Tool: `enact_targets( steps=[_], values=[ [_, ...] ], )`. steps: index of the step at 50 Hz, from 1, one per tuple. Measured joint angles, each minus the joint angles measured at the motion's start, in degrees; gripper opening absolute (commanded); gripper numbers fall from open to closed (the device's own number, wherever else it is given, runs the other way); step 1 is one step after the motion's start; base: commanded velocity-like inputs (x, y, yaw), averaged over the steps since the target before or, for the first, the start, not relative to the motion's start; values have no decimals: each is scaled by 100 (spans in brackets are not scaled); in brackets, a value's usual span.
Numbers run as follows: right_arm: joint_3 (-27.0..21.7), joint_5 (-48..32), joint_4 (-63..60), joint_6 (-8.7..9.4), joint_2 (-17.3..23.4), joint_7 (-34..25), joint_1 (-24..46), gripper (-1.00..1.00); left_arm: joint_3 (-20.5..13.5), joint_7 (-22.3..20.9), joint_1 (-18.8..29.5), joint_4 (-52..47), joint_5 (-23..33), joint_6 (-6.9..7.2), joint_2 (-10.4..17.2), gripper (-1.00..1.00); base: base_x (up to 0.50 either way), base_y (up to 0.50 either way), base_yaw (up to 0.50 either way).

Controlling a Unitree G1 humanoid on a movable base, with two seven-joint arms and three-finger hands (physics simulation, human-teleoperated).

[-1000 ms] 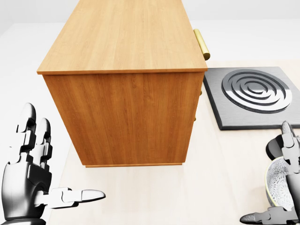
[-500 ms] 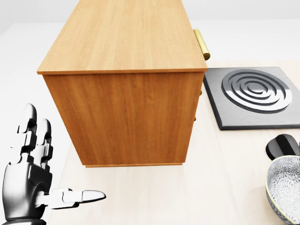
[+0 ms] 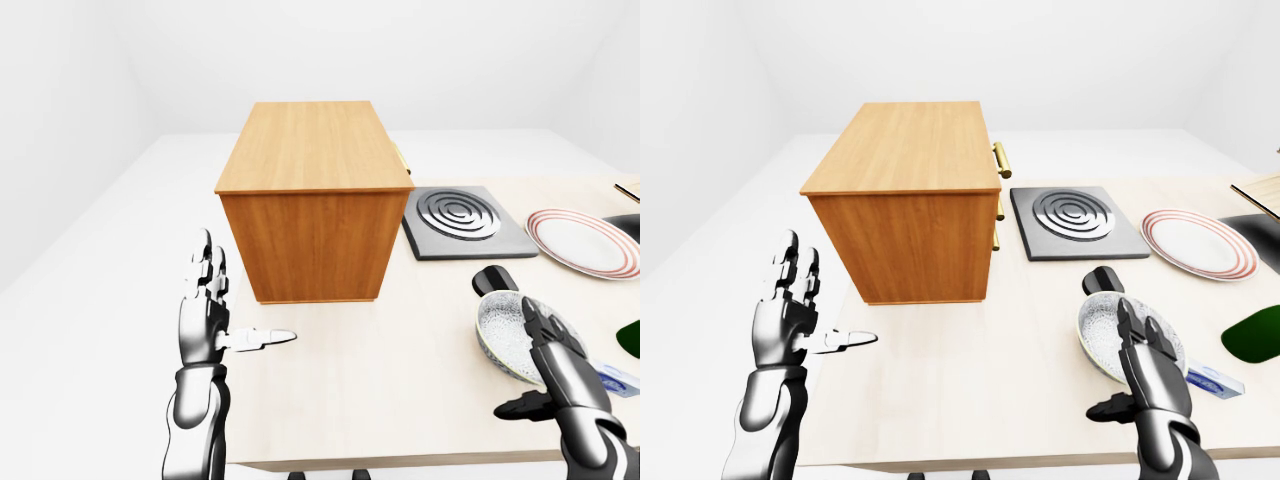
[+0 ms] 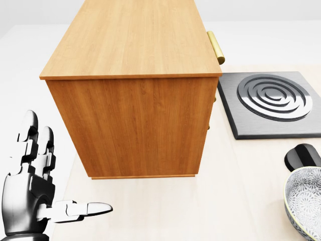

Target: Put the bowl on the top of the cabinet.

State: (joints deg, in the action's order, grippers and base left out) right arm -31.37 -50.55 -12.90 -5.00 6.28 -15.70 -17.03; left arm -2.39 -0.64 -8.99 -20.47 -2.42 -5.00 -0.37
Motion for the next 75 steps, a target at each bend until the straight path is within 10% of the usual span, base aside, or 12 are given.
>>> enact_targets(
  steps=[32, 34, 35, 36, 57, 75],
  values=[
    [323, -626, 989, 0, 293, 694, -28, 100, 20, -9, -10, 26, 21, 0, 1, 100, 0, 0, 0],
    [334, -645, 1026, 0, 321, 741, -31, 0, 20, -10, -13, 26, 21, 0, 0, 100, 0, 0, 0],
    [340, -655, 1044, 0, 334, 760, -35, -85, 20, -10, -13, 25, 21, 0, 0, 100, 0, 0, 0],
    [349, -661, 1059, 0, 342, 773, -38, -100, 20, -10, -13, 27, 21, 0, 0, 100, 0, 0, 0],
    [314, -449, 957, 2, 377, 619, -38, -100, -5, 25, 36, 47, 17, 0, 2, 100, 0, 0, 0],
    [-257, 644, -1008, 0, 252, -1192, 403, -100, -1, 11, 35, 56, 12, 0, 6, 100, 0, 0, 0]
  ],
)
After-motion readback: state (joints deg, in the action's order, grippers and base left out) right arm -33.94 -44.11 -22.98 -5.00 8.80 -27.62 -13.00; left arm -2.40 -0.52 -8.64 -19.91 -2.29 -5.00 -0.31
